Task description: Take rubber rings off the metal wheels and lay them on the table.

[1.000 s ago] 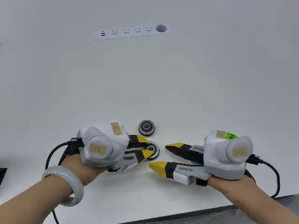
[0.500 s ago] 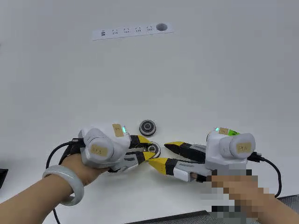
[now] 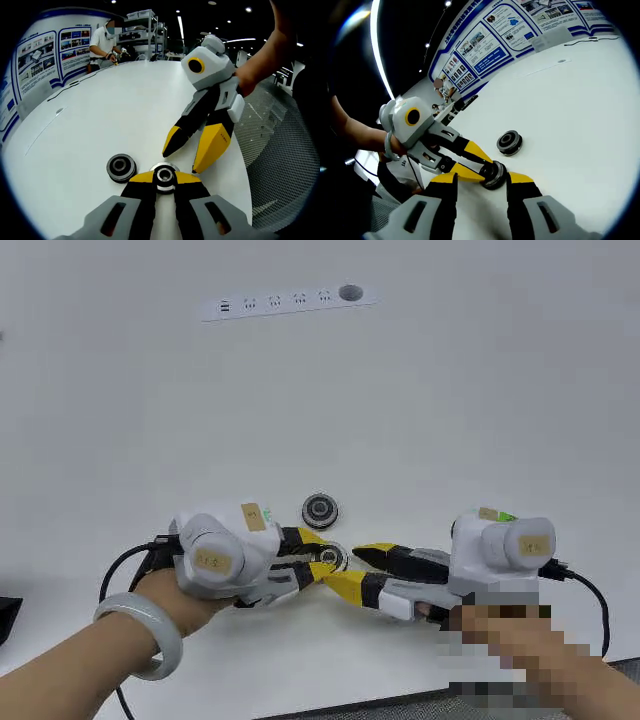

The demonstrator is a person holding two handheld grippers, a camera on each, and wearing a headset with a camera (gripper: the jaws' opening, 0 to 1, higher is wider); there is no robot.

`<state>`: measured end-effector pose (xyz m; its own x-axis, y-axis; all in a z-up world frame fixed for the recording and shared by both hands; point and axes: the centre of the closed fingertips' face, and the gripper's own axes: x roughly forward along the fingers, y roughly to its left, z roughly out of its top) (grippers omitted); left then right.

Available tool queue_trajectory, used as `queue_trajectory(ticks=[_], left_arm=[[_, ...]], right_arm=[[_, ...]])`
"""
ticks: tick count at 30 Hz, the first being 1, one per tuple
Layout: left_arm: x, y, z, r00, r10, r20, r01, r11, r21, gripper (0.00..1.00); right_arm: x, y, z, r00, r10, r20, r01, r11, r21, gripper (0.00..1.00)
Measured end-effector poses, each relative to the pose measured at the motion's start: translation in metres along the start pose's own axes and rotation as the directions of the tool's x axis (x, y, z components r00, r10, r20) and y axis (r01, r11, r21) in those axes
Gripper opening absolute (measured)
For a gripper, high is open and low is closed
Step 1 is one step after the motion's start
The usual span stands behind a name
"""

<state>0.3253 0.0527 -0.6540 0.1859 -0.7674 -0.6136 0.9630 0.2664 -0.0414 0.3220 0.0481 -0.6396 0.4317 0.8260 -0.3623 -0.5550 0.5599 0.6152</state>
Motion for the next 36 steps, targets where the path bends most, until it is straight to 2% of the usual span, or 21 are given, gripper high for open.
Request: queue_trajectory(ticks=[6,18,30,36], left_arm=[[0.0,0.0,0.0,1.0,0.001,0.003,-0.001,1.0,0.002,0.13],[0.0,0.001,0.0,1.0,0.004,0.003,-0.004,1.0,0.007,0.13],[0.0,0.001,-0.001,0.9999,0.005,0.009,-0.005,1.0,0.008,0.13],[-0.001,0.001,-0.001,0.9999,0.006,0.01,-0.006,1.0,0.007,0.13]], right_arm=[[0.005,-0.005,0.005,0.9999,-0.007,0.011,0.006,0.999,0.034,0.38],[0.013,-0.01,0.003,1.0,-0.006,-0.007,0.007,0.997,0.08,0.33],[0.018,-0.009,0.001,0.9996,0.025,-0.009,-0.023,0.982,0.188,0.35],[0.018,-0.008,0.001,0.9992,0.038,-0.014,-0.034,0.978,0.204,0.35]])
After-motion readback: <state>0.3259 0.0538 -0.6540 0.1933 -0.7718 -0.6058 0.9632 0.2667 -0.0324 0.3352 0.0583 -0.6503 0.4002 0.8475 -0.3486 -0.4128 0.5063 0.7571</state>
